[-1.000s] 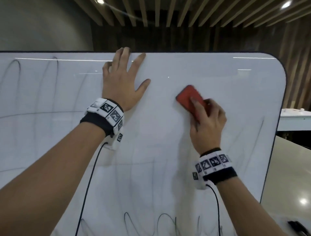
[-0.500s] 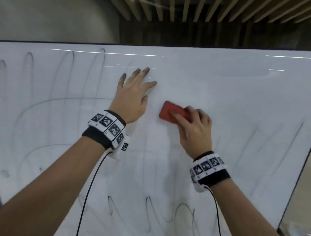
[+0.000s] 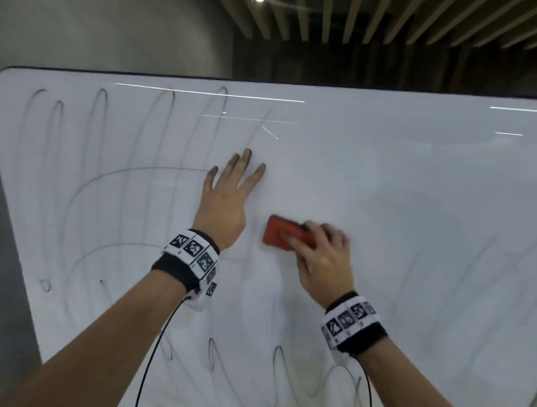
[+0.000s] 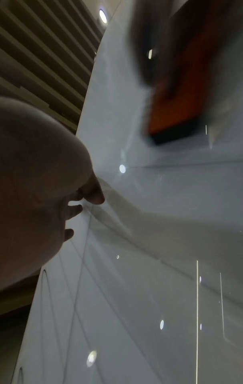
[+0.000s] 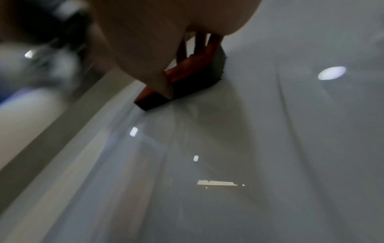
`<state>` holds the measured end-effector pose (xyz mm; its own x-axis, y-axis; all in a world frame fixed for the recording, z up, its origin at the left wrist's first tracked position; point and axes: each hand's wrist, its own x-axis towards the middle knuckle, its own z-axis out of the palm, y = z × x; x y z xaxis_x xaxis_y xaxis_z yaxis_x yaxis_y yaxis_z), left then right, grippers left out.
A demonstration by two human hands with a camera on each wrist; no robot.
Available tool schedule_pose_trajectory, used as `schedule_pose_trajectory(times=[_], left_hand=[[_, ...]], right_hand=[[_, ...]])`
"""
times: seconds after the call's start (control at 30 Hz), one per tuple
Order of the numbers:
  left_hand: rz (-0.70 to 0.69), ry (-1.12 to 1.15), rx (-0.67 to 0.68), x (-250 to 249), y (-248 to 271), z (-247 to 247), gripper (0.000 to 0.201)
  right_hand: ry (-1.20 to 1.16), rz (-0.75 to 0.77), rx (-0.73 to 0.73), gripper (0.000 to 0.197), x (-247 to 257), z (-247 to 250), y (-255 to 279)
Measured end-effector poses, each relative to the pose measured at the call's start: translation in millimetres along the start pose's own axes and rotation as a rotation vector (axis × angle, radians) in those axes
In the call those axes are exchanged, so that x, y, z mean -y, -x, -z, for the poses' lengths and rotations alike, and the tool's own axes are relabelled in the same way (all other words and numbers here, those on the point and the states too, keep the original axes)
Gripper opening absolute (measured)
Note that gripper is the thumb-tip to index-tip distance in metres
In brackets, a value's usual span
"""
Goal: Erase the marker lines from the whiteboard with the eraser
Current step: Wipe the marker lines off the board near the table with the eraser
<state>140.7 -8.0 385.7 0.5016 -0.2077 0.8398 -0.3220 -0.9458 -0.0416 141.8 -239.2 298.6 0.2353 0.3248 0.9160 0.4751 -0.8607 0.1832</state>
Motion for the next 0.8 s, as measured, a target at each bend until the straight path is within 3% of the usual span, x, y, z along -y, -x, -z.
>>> schedule_pose_trajectory(times=[0.1, 0.2, 0.27, 0.37, 0.43, 0.5, 0.63, 0.7, 0.73, 0.8], left_hand=[[0.042, 0.037, 0.001, -7.2, -0.5, -1.7, 0.1], [0.091, 0.063, 0.013, -13.9, 0.1, -3.7, 0.099], [0.104, 0.055, 0.011, -16.8, 0.9, -5.3, 0.098], [0.102, -0.001, -0.005, -17.0, 2.5, -7.6, 0.096], [0.096, -0.027, -0.013, -15.1, 2.8, -9.2, 0.094], [0.117, -0.042, -0.022, -16.9, 1.2, -11.2, 0.091], [0.241, -0.053, 0.015, -48.1, -1.5, -15.3, 0.079], [0.322, -0.015, 0.062, -71.2, -5.1, -15.9, 0.079], [0.316, 0.013, 0.062, -84.3, -6.2, -16.4, 0.08], [0.138, 0.033, 0.018, -115.1, -5.6, -20.1, 0.077]], right_hand=[[-0.059, -0.325, -0.243, 0.051, -23.6, 31.3, -78.6], [-0.026, -0.378, -0.261, 0.053, -11.1, 25.1, -88.2], [-0.027, -0.24, -0.15, 0.051, 11.3, 4.2, -47.5], [-0.009, 0.13, 0.149, 0.05, 25.8, -16.3, 40.0], [0.036, 0.188, 0.197, 0.051, -0.5, -1.6, 67.1], [0.092, 0.045, 0.084, 0.052, -48.8, 31.1, 61.3], [0.092, -0.514, -0.293, 0.056, -150.2, 105.1, 28.3], [0.02, -0.74, -0.43, 0.061, -162.8, 110.0, 26.5], [0.001, -0.772, -0.445, 0.062, -155.5, 103.4, 31.2], [-0.019, -0.63, -0.317, 0.06, -124.4, 81.1, 53.1]])
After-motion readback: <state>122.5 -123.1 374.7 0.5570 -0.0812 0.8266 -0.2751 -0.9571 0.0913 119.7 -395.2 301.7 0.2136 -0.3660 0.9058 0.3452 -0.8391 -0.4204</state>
